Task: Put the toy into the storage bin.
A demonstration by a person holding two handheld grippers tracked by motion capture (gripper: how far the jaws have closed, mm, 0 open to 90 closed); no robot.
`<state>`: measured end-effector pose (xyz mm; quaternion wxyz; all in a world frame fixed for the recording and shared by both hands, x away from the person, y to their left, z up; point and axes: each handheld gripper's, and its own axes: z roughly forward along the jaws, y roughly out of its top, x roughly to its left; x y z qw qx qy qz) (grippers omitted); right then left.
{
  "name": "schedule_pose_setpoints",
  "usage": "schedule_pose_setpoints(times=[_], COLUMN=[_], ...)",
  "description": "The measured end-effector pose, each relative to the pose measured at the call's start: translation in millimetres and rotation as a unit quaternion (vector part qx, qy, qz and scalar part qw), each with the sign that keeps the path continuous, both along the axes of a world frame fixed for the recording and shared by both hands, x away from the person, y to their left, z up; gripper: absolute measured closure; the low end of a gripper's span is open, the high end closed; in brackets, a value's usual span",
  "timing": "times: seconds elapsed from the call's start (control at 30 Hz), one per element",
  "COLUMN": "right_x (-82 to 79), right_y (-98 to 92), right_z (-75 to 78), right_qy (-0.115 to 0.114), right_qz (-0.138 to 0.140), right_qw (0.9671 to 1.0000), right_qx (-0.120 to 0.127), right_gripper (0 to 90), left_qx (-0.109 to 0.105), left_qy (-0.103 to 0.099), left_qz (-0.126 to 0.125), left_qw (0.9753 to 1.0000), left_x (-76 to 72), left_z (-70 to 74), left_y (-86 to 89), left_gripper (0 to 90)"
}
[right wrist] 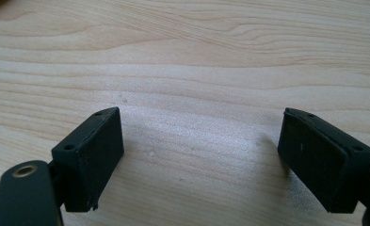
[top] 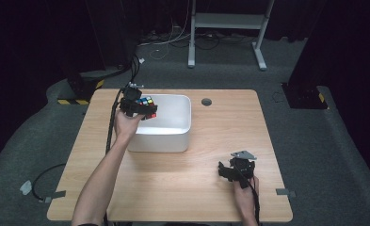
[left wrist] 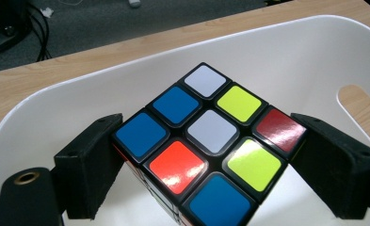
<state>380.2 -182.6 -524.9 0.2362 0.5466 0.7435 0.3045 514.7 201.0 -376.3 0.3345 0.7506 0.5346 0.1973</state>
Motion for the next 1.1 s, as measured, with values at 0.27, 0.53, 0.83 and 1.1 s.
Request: schedule_pose_setpoints(times=[0.27,0.53,0.83,1.1], right_x=[0.0,0.0,-0.1,-0.2], right_y=[0.0,0.0,0.1,0.2], right_z=[0.0,0.0,0.0,0.0], right_qy=[0.000,0.000,0.000,0.000], right_qz=[0.000,0.000,0.000,0.000], right_qw=[1.0000,1.0000,1.0000,1.0000], right_qx=[0.000,0.000,0.000,0.000], right_gripper=[14.7,14.7,14.7,14.7], left_qx=[0.006,0.001,0.001,0.006], left_qy=[0.011,0.008,0.004,0.000], left_qz=[-0.007,-0.006,-0.009,-0.013], left_qw=[0.9999,0.9999,0.9999,0.9999], left_x=[-3.7,-8.7,-18.0,-20.9], left_z=[1.8,3.8,0.9,1.8], left_y=[0.6,2.9,4.9,2.7], left_gripper=[13.9,13.9,13.9,13.9])
